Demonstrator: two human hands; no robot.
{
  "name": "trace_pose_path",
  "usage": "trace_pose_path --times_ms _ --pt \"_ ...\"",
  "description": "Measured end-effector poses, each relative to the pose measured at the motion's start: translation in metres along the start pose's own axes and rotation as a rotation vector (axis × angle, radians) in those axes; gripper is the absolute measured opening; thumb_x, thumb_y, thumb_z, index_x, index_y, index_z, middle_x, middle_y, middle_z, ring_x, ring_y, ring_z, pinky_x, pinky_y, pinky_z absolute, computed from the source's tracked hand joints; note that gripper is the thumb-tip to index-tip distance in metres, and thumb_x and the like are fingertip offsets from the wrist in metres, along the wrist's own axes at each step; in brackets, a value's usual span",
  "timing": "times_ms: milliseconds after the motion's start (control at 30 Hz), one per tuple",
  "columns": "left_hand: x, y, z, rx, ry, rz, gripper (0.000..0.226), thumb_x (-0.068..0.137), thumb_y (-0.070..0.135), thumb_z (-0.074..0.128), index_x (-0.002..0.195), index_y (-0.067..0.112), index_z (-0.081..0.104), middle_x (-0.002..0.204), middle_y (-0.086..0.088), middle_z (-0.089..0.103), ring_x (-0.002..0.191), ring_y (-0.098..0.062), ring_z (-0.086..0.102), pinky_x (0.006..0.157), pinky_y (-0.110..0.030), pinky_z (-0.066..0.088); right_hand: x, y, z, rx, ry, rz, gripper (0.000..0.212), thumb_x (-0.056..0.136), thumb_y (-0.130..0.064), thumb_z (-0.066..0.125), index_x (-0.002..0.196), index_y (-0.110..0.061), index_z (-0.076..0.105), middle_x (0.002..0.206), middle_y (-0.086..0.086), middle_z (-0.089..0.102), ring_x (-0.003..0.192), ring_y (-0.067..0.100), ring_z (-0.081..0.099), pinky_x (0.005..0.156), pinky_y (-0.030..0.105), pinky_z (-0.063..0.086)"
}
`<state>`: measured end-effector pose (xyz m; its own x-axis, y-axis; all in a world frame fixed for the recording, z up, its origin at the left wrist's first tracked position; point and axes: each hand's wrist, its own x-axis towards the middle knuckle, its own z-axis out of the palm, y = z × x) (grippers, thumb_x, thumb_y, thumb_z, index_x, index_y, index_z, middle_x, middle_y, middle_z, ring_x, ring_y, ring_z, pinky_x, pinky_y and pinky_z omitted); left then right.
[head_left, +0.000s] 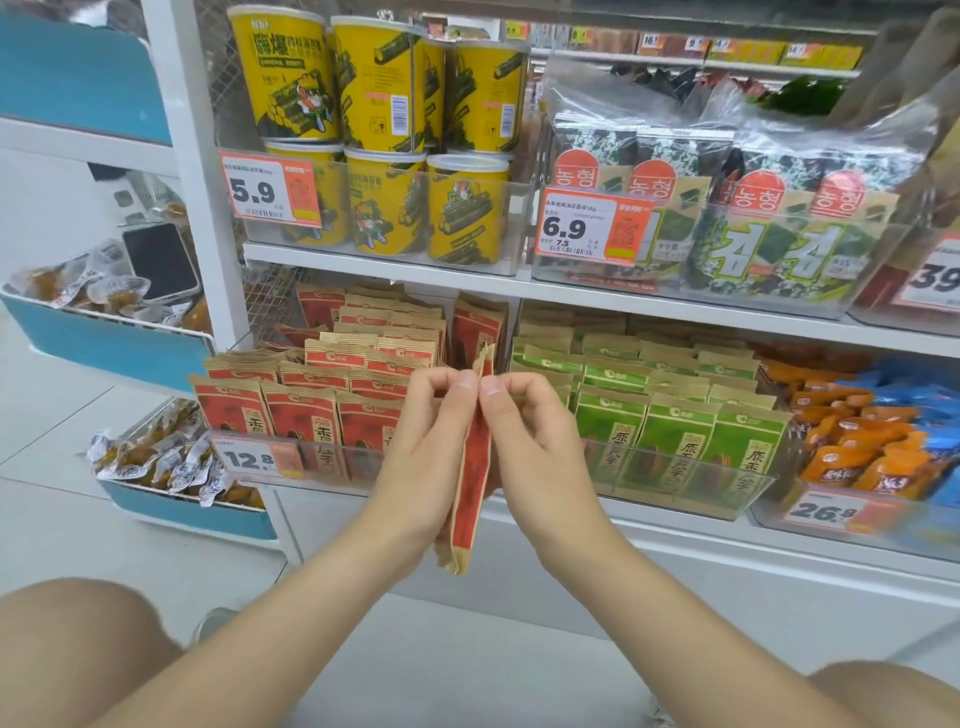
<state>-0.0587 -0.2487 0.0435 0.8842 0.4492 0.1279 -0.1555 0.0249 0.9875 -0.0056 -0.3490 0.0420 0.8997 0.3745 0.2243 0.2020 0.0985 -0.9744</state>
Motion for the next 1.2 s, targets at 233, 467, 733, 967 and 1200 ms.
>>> trace_pose_path --times_ms 233,467,733,967,1200 --pt "-0.005 -0.006 0.002 0.02 -0.017 -0.026 0.027 0.112 0.043 0.048 0.112 0.017 0.056 0.089 -0.004 0.071 0.08 -0.013 0.07 0.066 -0.03 0.057 0.001 0.013 -0.004 -0.1 -0.017 -0.053 0.02 0.104 -0.045 0.051 0.088 -0.035 0.058 0.08 0.008 0.067 0.071 0.028 0.064 0.065 0.047 0.054" --pt "-0.006 -0.011 -0.001 0.046 -0.033 0.016 0.033 0.118 0.03 0.036 0.111 0.004 0.056 0.097 -0.023 0.063 0.088 -0.02 0.062 0.073 -0.029 0.057 -0.004 0.018 -0.004 -0.123 -0.014 -0.07 0.02 0.11 -0.038 0.054 0.094 -0.03 0.063 0.078 0.001 0.069 0.069 0.021 0.064 0.065 0.046 0.056" --pt "-0.006 -0.002 -0.001 0.086 -0.071 0.145 0.036 0.116 0.032 0.038 0.103 0.003 0.054 0.08 0.006 0.06 0.073 -0.004 0.058 0.064 -0.018 0.051 -0.007 0.009 -0.006 -0.118 0.0 -0.132 0.021 0.111 -0.036 0.057 0.097 -0.022 0.064 0.075 0.003 0.067 0.066 0.033 0.064 0.061 0.059 0.057" --pt "0.005 0.013 -0.008 0.027 0.017 0.226 0.037 0.115 0.044 0.039 0.103 0.011 0.05 0.098 -0.018 0.067 0.095 -0.036 0.066 0.09 -0.049 0.057 -0.011 0.004 -0.011 -0.345 -0.155 -0.139 0.02 0.1 -0.044 0.063 0.107 -0.029 0.051 0.09 -0.012 0.072 0.073 0.013 0.07 0.071 0.036 0.06" --pt "0.009 0.015 -0.014 0.037 -0.129 0.212 0.025 0.111 0.01 0.055 0.135 0.011 0.065 0.123 -0.006 0.077 0.107 -0.017 0.075 0.081 -0.034 0.064 0.008 -0.003 -0.021 -0.255 0.009 -0.119 0.042 0.097 -0.066 0.063 0.097 -0.026 0.049 0.083 0.006 0.077 0.069 0.034 0.073 0.065 0.063 0.059"
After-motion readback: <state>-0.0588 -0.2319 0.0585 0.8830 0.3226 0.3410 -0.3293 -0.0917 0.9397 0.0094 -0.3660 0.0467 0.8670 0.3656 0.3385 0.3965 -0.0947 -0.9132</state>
